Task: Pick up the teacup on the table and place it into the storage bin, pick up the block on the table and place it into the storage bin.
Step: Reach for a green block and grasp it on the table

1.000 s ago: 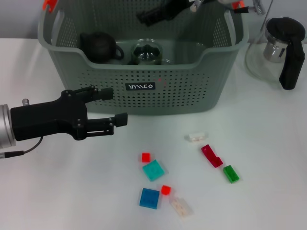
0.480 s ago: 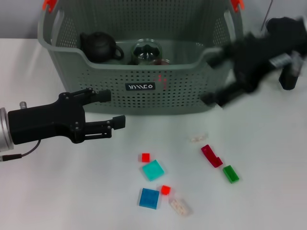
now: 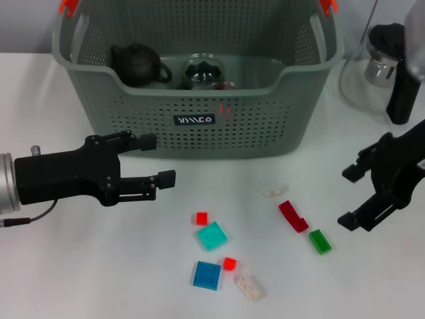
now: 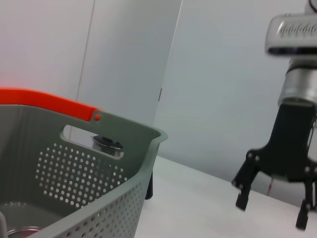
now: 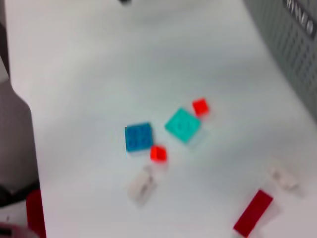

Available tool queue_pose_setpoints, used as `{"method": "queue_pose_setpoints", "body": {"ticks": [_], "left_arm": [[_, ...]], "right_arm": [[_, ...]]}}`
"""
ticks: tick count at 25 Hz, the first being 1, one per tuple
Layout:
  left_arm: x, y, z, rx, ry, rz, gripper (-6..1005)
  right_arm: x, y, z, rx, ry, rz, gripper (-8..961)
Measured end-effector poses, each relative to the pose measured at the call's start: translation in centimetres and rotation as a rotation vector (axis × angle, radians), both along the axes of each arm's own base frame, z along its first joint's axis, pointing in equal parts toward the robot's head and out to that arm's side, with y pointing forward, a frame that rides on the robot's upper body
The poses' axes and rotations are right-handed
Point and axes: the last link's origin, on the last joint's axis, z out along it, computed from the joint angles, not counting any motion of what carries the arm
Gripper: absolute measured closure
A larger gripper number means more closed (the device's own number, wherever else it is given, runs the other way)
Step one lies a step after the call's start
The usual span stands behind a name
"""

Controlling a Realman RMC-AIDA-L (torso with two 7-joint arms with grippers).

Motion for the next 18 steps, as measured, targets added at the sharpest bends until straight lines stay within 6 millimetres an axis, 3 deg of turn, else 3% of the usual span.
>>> {"method": "queue_pose_setpoints", "body": {"ticks": [7,18], "left_arm": [[0.0,0.0,-0.1,0.0,-0.004,0.004,139],[0.0,0.2,-0.1,0.011,0.001,0.005,139]], "right_arm": [[-0.3,0.5,-2.4,-0.008,-0.092,-0.056,-1],[0.1,0.7,-5.0,0.116,-0.194,-0.349,3]]}}
